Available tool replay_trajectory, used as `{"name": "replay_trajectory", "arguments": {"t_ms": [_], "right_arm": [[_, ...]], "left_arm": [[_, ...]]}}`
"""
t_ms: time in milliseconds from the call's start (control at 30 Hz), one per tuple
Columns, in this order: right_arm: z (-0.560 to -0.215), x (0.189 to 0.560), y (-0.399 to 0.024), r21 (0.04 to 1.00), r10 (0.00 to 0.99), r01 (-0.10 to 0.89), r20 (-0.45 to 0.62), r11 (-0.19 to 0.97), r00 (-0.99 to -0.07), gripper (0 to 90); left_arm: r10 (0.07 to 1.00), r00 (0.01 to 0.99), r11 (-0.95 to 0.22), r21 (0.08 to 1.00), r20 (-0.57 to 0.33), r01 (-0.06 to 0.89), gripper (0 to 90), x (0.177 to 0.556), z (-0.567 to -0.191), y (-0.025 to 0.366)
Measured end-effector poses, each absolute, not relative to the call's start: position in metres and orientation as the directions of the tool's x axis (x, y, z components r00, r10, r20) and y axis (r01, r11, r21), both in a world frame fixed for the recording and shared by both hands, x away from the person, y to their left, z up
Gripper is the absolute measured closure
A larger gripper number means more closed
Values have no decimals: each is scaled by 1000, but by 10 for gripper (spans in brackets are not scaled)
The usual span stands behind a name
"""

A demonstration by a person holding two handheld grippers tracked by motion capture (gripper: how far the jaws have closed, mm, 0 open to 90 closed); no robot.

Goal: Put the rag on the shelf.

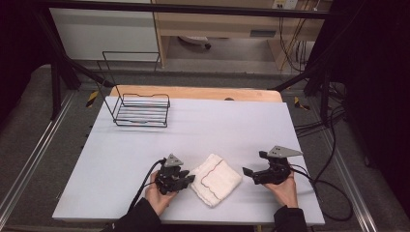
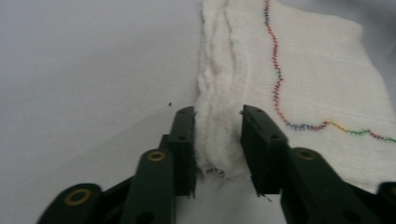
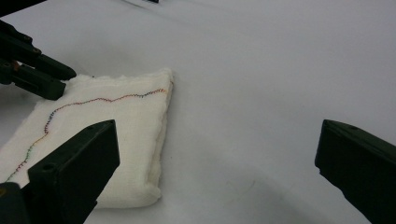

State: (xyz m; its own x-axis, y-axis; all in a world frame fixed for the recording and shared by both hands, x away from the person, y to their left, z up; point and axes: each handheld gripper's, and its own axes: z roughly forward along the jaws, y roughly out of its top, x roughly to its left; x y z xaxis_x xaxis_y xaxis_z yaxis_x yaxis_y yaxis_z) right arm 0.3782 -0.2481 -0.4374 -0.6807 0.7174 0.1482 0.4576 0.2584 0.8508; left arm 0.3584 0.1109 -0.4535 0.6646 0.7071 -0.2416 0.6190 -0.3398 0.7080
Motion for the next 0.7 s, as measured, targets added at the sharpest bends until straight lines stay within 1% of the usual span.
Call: {"name": "replay_trajectory", "arguments": {"t_ms": [100, 267, 400, 467, 500, 533, 667, 700], "right_arm": [[-437, 381, -236, 844, 705, 461, 151, 273, -693, 8], [-438, 385, -222, 829, 692, 472, 152, 300, -706, 13], [-437, 391, -209, 820, 678, 488, 176, 300, -713, 46], [-437, 395, -202, 812, 672, 502, 196, 297, -714, 72], [-436, 400, -194, 801, 674, 523, 217, 290, -706, 104], [-436, 400, -194, 801, 674, 523, 217, 290, -706, 104], [-435, 410, -176, 782, 665, 547, 241, 299, -707, 235], [-435, 410, -176, 782, 665, 547, 241, 299, -707, 235]], "left_arm": [[704, 668, -345, 705, -242, 619, 762, 358, -453, 110], [709, 671, -351, 717, -217, 602, 787, 356, -452, 109], [708, 676, -358, 721, -205, 594, 797, 356, -451, 109], [707, 676, -358, 720, -206, 594, 802, 356, -451, 109], [705, 677, -358, 720, -208, 595, 806, 356, -451, 110], [705, 677, -358, 719, -209, 595, 806, 356, -451, 110], [705, 678, -362, 718, -206, 594, 813, 356, -450, 112], [704, 680, -364, 718, -205, 593, 813, 356, -450, 112]]}}
